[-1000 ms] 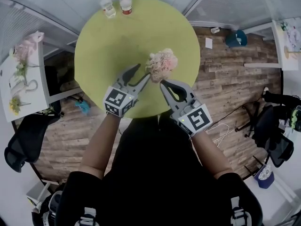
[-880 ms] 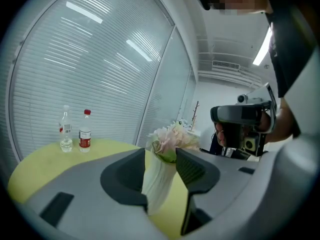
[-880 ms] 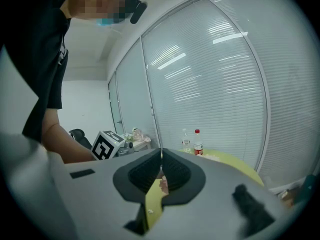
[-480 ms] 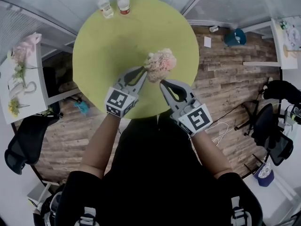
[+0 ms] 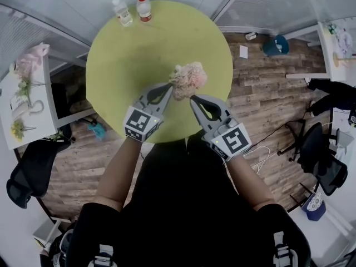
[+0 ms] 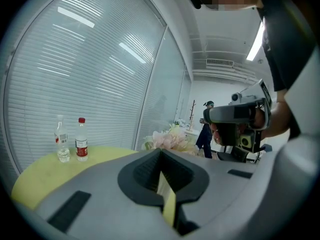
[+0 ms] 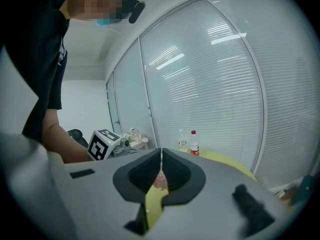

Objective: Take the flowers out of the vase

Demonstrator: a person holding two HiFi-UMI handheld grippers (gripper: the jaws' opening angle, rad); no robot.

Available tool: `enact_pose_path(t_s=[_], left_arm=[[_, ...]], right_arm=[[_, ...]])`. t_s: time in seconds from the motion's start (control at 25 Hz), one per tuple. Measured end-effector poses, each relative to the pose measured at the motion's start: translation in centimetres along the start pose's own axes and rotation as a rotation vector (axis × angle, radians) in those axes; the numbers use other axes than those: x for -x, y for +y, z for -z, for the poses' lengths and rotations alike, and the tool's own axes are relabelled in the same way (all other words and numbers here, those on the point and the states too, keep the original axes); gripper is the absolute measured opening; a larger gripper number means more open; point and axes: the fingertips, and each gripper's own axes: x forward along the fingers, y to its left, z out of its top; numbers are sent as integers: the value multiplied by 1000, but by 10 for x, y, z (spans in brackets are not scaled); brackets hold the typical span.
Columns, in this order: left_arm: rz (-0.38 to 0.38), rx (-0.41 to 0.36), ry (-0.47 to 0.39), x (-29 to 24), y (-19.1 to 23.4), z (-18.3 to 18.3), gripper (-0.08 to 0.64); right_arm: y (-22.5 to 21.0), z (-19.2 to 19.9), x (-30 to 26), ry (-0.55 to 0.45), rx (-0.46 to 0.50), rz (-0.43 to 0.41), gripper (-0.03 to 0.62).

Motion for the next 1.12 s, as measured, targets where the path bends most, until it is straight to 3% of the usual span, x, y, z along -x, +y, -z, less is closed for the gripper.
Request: enact_pose_path(t_s=[0.36,1.12], left_arm=[[8,-6,-13,3,-6,-10,11],[-10,43,-123,25,-10,-39,11]], right_arm=[[-4,-11,5,-14,19,18,20],[8,-28,16,-49,47,22,20]])
